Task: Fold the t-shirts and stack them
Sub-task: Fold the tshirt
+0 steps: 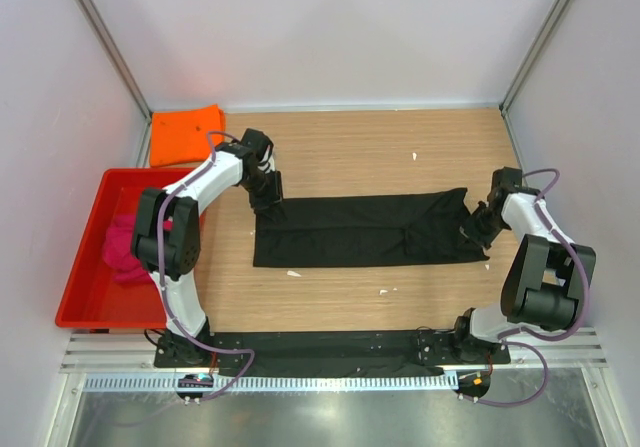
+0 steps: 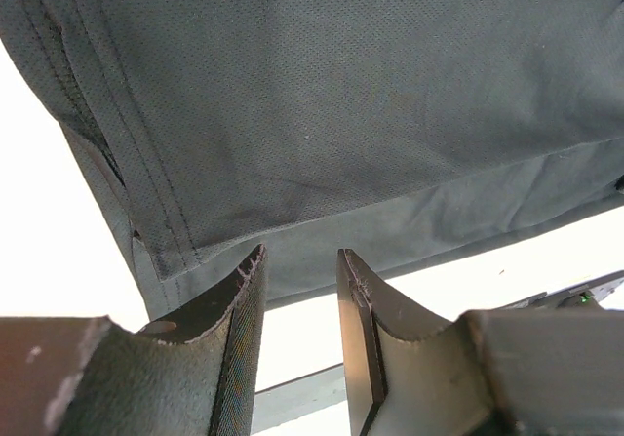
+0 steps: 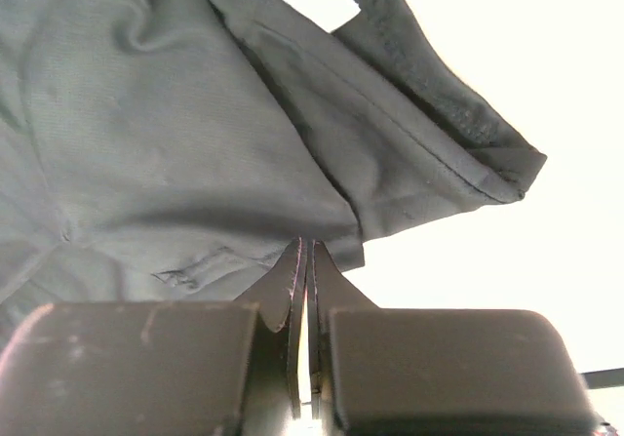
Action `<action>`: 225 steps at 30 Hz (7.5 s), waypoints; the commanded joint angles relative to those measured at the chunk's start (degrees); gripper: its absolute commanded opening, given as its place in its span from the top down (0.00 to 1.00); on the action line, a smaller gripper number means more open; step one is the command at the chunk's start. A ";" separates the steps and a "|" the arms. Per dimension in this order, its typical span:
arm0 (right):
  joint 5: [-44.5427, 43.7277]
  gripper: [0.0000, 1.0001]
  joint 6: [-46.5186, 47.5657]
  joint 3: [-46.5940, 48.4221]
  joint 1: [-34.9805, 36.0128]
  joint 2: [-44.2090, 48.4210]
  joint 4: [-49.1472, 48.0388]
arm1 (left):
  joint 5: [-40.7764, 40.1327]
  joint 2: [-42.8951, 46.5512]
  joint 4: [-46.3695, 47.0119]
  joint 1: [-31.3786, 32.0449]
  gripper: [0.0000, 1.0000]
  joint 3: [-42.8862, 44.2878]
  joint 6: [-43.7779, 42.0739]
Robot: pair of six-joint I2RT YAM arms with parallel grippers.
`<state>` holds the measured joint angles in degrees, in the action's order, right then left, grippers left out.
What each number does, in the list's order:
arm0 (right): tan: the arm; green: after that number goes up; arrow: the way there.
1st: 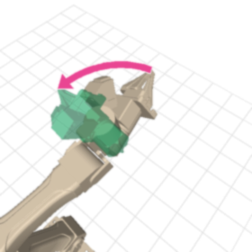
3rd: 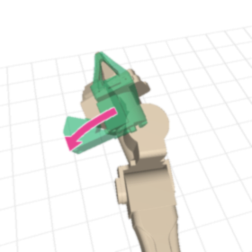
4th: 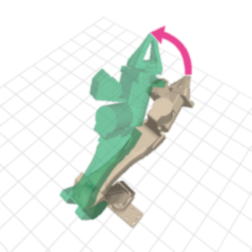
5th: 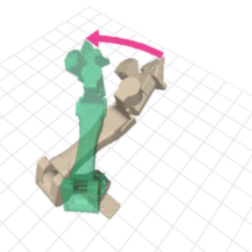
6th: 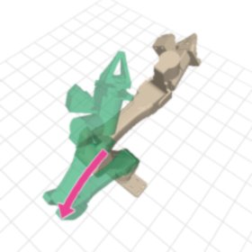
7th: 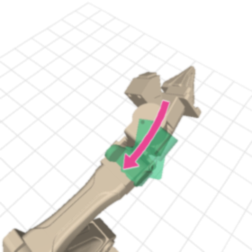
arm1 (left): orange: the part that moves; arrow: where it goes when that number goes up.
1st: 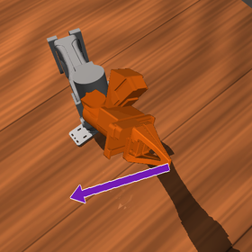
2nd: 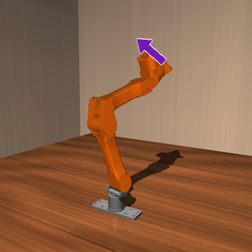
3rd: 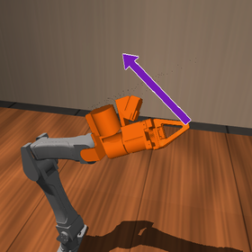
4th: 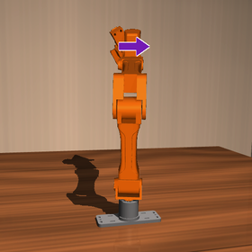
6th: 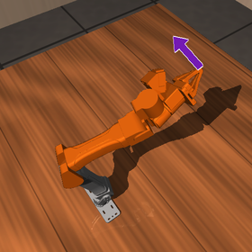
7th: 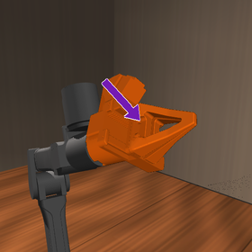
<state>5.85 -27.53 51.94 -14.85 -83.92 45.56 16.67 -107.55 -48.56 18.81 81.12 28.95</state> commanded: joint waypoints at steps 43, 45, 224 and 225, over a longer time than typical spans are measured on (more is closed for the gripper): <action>1.80 0.53 1.95 26.28 -3.08 -21.71 -12.60 | 2.67 -10.92 -2.77 -2.81 0.62 13.87 -3.02; 2.24 0.52 1.87 27.07 -3.08 -22.77 -12.60 | 3.02 -12.86 -2.51 -3.77 0.62 14.94 -2.23; 4.60 0.37 -11.91 5.26 43.06 11.78 -3.00 | 20.07 36.44 19.55 12.30 0.46 -44.37 20.78; 5.83 0.37 -15.07 1.71 43.06 14.72 -3.98 | 19.90 36.53 21.20 12.31 0.47 -45.25 21.84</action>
<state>4.03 -33.61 62.37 28.05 -77.91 45.36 32.67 -70.81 -33.41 31.35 37.91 45.74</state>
